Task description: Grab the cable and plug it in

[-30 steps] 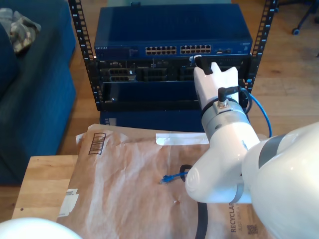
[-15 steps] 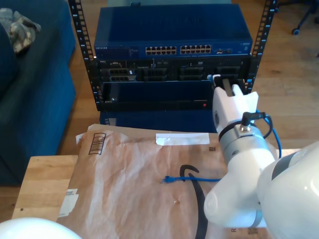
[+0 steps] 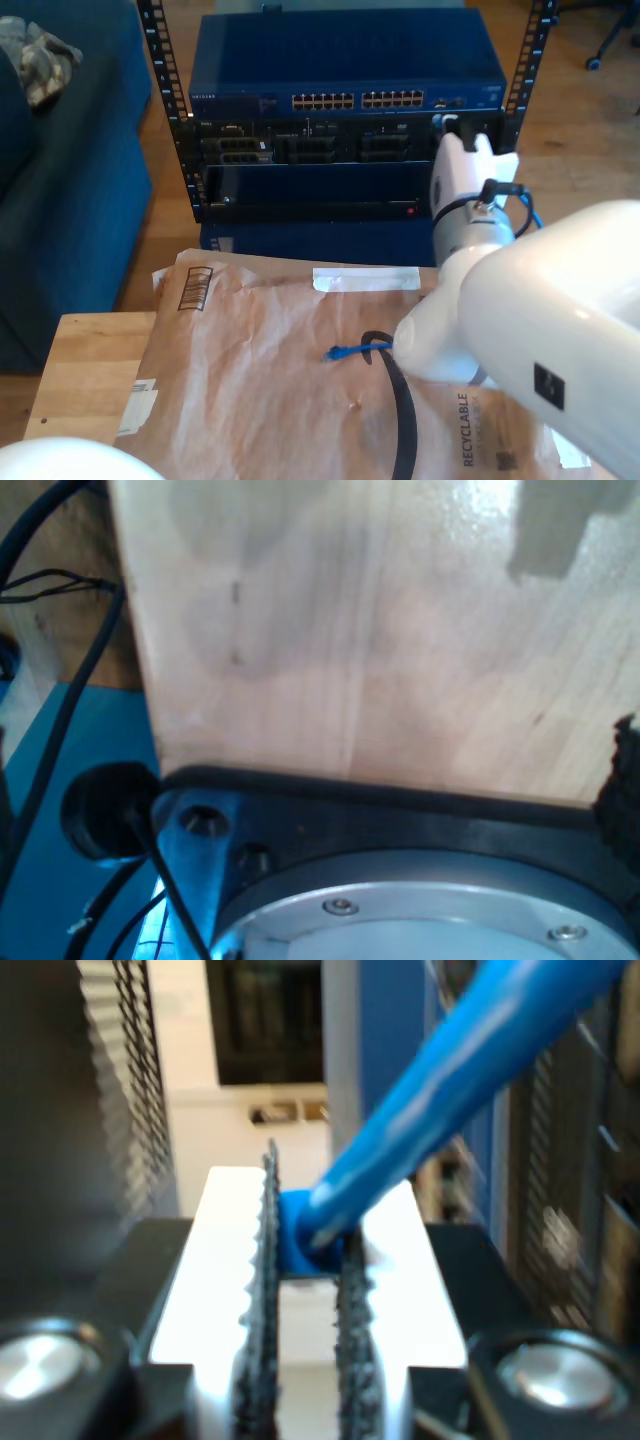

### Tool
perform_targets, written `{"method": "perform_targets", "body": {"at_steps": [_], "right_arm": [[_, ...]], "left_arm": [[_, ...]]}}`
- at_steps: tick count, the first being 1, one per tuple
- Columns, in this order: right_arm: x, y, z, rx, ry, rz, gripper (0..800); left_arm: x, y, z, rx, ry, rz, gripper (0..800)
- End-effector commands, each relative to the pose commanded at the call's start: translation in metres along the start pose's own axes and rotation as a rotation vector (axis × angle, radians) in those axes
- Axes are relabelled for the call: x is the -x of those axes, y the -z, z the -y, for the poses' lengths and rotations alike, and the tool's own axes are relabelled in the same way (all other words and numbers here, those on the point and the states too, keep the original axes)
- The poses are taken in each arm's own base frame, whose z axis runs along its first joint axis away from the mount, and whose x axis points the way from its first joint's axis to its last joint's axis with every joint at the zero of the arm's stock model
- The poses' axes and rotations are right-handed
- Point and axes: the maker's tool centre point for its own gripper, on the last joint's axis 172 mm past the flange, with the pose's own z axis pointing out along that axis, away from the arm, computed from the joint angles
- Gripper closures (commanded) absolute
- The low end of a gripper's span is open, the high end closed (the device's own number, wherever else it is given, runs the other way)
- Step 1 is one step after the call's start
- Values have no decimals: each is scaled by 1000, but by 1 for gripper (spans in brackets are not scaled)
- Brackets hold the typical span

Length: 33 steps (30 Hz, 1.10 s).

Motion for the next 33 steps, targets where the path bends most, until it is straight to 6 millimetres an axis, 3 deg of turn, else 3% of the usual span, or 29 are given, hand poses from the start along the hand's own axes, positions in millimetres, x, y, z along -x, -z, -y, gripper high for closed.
{"method": "perform_targets", "body": {"at_steps": [14,18,33], "right_arm": [[-6,9,-1,-105,-35,-30,800],[-1,4,3,-151,-39,-34,800],[26,-29,-13,-160,-47,-29,800]], "left_arm": [[0,0,0,0,0,0,0],[1,-1,0,0,0,2,0],[0,0,0,0,0,0,0]]}}
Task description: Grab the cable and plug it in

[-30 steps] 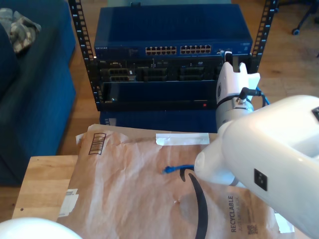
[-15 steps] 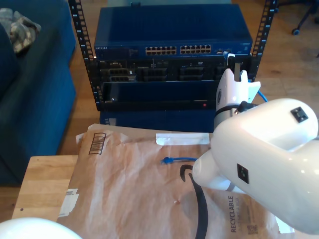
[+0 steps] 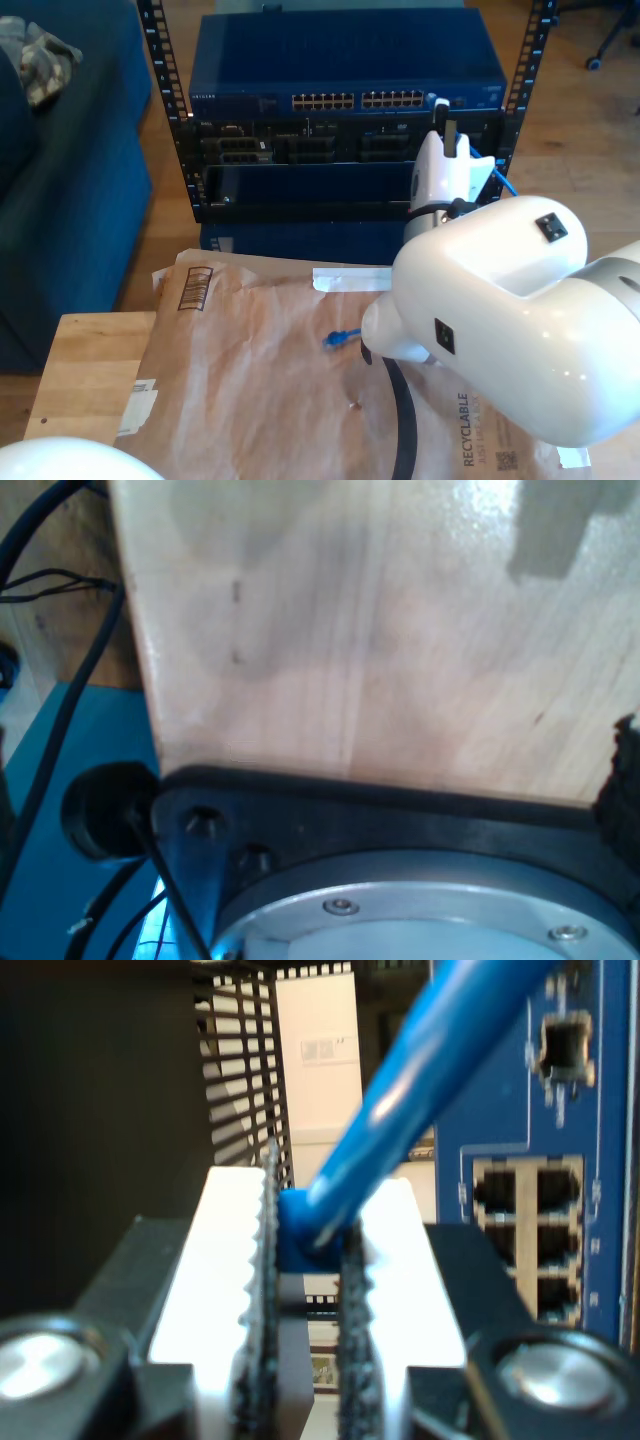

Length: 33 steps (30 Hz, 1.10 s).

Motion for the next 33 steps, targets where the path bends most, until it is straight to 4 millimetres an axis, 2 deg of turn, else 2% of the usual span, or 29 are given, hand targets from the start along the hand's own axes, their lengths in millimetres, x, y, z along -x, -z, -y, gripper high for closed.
{"method": "perform_targets", "body": {"at_steps": [4,14,18,26,33], "right_arm": [[-1,-5,-8,19,13,-26,800],[1,-2,-16,47,23,-42,800],[3,-9,-25,70,27,-45,800],[5,-13,-22,61,38,-44,800],[4,-14,-28,66,65,-46,800]], "left_arm": [[0,0,0,0,0,0,0],[0,0,0,0,0,0,0],[1,-1,0,0,0,2,0],[1,-1,0,1,1,2,0],[0,0,0,0,0,0,0]]}}
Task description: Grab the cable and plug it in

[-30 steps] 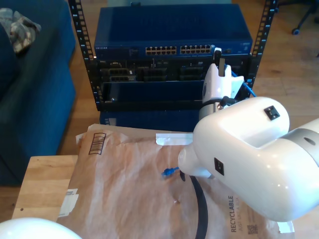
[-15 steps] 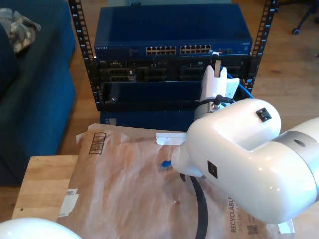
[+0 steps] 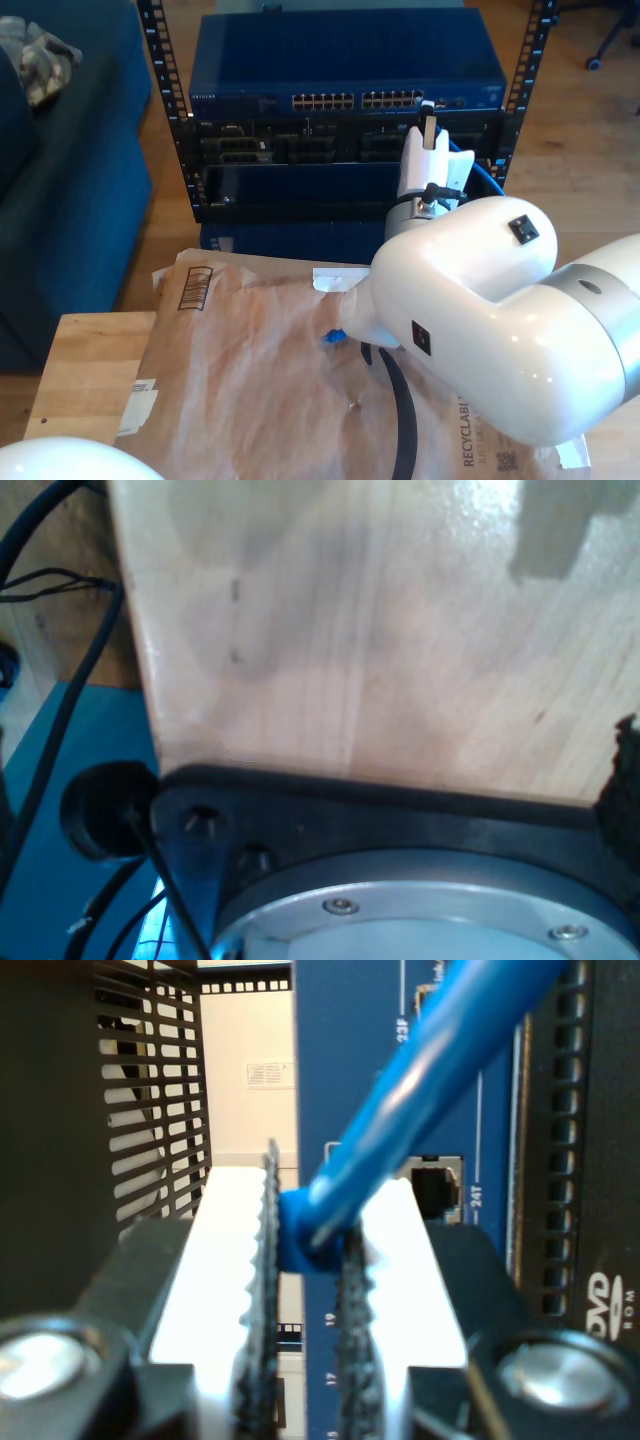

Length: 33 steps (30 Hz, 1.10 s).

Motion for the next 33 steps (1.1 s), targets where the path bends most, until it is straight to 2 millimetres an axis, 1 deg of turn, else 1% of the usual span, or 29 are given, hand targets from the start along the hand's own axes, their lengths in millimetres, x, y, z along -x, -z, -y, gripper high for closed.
{"method": "perform_targets", "body": {"at_steps": [6,12,27,30,33], "right_arm": [[3,-6,3,-13,9,-2,800],[5,-6,1,-11,15,0,800],[2,-8,-1,-6,18,-6,800],[0,-12,2,-7,8,-12,800],[0,-14,-1,-4,9,-14,800]], "left_arm": [[0,0,0,0,0,0,0],[0,0,0,1,1,0,0],[1,-1,0,1,1,2,0],[0,0,0,0,0,0,0],[1,-1,0,0,0,2,0]]}}
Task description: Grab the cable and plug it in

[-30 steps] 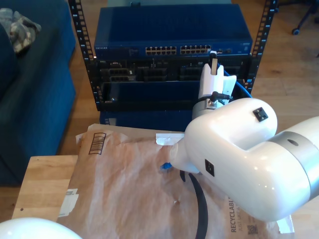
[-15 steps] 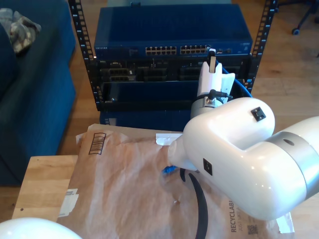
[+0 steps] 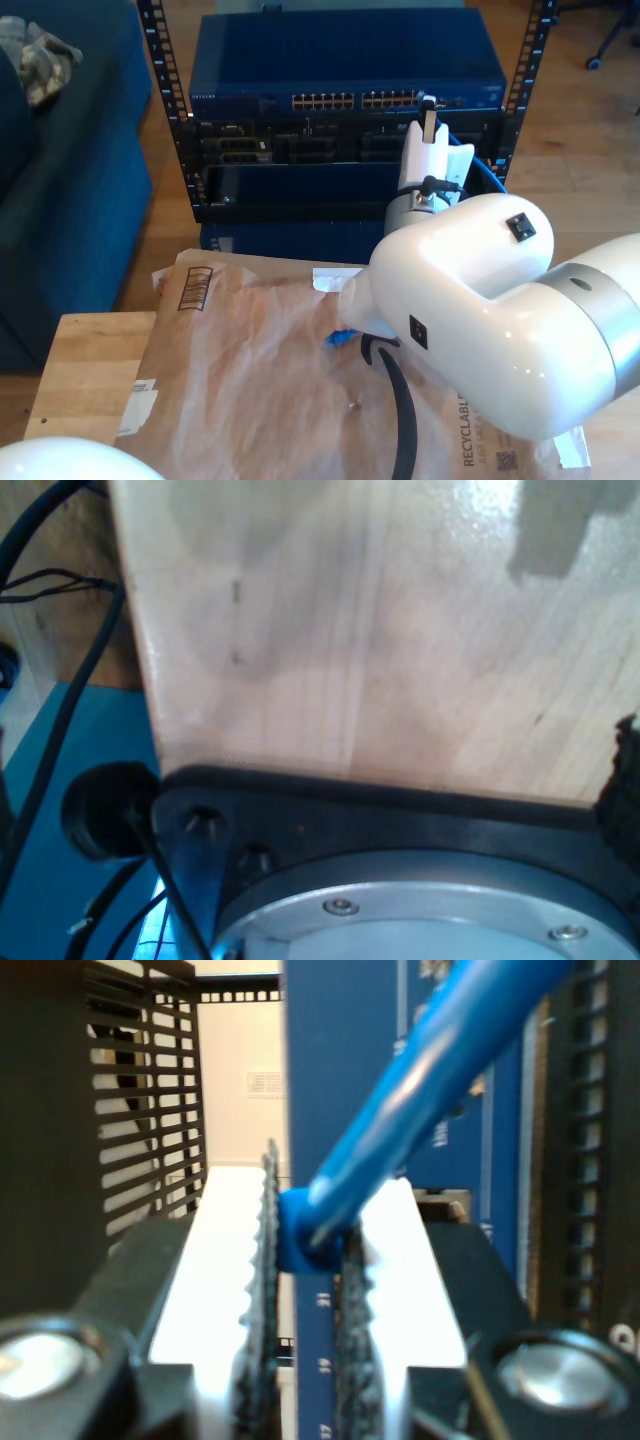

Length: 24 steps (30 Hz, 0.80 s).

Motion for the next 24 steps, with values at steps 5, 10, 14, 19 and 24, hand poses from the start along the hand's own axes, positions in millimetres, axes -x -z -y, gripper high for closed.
{"method": "perform_targets", "body": {"at_steps": [5,10,14,19,24], "right_arm": [[0,0,-2,2,2,0,800],[1,-1,-2,0,0,0,800],[1,-1,-1,-1,-1,0,800],[2,0,-3,2,1,3,800],[3,0,-1,0,-2,4,800]], "left_arm": [[-1,1,0,0,0,-2,0],[0,0,0,0,0,0,0],[-1,1,0,0,0,-2,0],[-1,1,0,0,0,-2,0],[0,0,0,0,0,0,0]]}}
